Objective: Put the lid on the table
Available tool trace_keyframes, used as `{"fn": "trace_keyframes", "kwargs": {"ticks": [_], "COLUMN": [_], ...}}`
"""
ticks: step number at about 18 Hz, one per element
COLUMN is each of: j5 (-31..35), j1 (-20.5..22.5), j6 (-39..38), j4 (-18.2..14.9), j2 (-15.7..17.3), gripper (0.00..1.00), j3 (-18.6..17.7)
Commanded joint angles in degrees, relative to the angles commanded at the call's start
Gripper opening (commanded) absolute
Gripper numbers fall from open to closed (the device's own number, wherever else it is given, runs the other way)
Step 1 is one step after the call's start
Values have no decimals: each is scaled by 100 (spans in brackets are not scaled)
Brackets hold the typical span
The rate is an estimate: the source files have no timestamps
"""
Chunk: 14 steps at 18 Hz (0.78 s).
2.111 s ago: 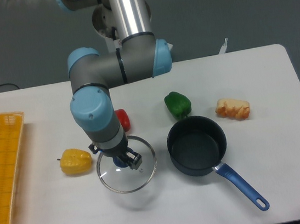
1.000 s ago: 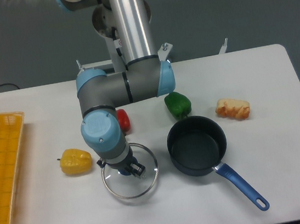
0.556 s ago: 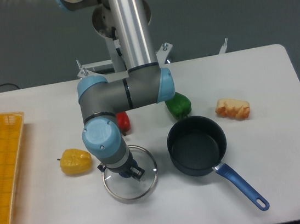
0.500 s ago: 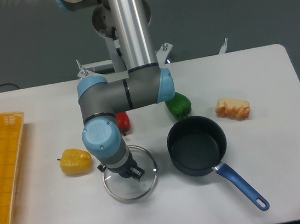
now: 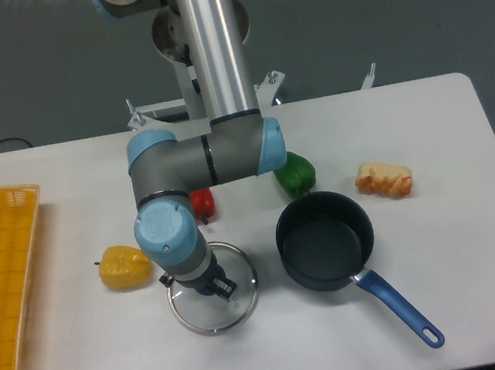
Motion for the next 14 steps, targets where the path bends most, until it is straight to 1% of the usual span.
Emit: {"fn": "trace_keyframes", "kwargs": {"ticks": [14], "j5": [9], "j1": [-18], "j6": [9], "j4": [18], "j2": [-62], "gripper": [53], "j3": [-9]}}
